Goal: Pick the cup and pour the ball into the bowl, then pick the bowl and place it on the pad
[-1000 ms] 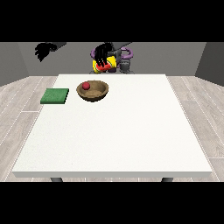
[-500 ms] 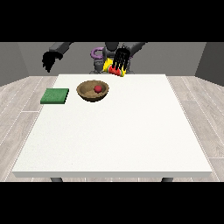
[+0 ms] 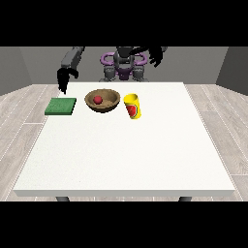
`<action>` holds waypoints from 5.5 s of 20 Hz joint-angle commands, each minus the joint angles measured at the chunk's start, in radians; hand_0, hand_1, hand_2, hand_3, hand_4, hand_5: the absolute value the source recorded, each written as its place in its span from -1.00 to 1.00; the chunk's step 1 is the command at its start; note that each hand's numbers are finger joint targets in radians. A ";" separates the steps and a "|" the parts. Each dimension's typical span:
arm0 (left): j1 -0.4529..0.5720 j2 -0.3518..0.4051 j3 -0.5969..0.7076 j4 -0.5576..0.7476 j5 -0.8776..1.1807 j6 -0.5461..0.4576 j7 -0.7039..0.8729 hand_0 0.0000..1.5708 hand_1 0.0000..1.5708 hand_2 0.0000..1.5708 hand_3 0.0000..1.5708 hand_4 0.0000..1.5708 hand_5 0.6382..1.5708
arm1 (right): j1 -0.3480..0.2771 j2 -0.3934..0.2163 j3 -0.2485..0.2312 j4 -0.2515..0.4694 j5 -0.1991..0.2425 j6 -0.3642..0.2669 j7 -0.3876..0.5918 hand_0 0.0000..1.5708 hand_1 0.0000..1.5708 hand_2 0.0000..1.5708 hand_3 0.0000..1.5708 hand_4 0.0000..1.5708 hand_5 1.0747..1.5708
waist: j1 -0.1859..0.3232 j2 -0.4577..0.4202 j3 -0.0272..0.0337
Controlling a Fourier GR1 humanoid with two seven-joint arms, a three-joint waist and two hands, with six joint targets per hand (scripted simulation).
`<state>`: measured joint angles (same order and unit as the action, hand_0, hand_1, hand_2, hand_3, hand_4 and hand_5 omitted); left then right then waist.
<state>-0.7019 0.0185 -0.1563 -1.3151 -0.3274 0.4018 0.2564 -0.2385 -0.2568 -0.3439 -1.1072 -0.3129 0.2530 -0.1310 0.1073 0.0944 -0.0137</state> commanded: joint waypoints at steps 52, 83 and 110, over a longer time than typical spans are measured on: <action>0.117 0.739 0.740 0.344 0.798 -0.830 -0.197 -1.00 -1.00 -1.00 -1.00 -0.08 1.00 | -0.271 0.036 0.097 0.223 0.120 -0.369 0.229 1.00 1.00 1.00 1.00 0.32 0.85 | -0.066 0.032 0.0124; 0.173 0.837 0.850 0.128 0.930 -0.815 -0.262 -1.00 -1.00 -1.00 -1.00 -0.12 0.97 | -0.391 -0.549 -0.127 0.654 0.117 -0.007 -0.168 1.00 1.00 1.00 -1.00 0.25 1.00 | -0.042 0.398 0.0159; 0.210 0.824 0.794 0.118 1.000 -0.819 -0.170 -1.00 -1.00 -1.00 -1.00 -0.03 0.94 | -0.419 -0.557 -0.095 0.784 0.140 -0.053 0.042 -1.00 -1.00 -1.00 -1.00 -1.00 0.65 | -0.030 0.223 0.0155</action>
<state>-0.4941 0.8725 0.6521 -1.1362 0.6272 -0.4153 0.0479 -0.6577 -0.7873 -0.4351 -0.3533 -0.1780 0.2153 -0.1094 0.0557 0.3361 0.0007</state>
